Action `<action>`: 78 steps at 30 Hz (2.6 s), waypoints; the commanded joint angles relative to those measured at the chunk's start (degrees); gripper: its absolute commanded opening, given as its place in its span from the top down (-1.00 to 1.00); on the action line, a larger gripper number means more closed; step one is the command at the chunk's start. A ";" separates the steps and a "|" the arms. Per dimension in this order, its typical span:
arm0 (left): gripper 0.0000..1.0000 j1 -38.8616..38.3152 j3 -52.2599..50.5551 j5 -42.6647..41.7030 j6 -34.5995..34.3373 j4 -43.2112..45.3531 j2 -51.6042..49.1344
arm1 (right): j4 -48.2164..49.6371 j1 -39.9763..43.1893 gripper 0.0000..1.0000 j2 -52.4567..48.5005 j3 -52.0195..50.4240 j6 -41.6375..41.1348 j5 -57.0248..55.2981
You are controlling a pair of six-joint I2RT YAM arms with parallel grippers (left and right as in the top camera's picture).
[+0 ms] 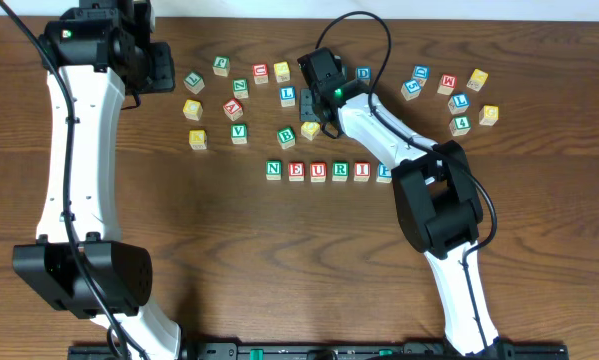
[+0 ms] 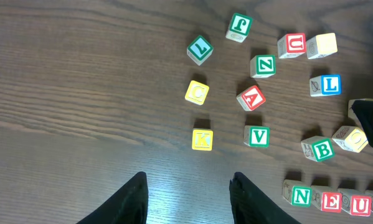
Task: Spell out NEURIPS
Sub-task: 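Move the right gripper left and grasp the yellow S block, then lift the S block and carry it toward the row, then lower the yellow S block onto the table right of the P block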
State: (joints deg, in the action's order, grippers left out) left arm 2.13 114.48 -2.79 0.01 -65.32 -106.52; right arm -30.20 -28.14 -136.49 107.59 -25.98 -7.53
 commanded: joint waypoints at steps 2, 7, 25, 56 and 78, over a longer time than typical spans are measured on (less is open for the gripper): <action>0.15 -0.17 0.87 0.48 -0.07 0.00 0.00 | -0.76 0.83 0.48 3.17 1.38 2.93 0.59; 0.15 -0.17 0.87 0.48 -0.07 0.00 0.00 | -4.33 1.49 0.49 7.72 1.40 2.99 0.59; 0.15 -0.17 0.87 0.48 -0.07 0.00 0.00 | -38.80 10.03 0.53 26.23 1.38 5.92 0.13; 0.15 -0.17 0.87 0.48 -0.07 0.00 0.00 | -15.28 16.04 0.50 25.97 -32.89 6.56 1.92; 0.15 -0.17 0.87 0.48 -0.07 0.00 0.00 | -10.51 16.04 0.41 25.97 -36.96 7.89 6.03</action>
State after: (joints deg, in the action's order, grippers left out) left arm 2.13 114.48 -2.79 0.01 -65.34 -106.52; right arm -40.47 -11.84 -110.52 71.09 -19.57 -2.20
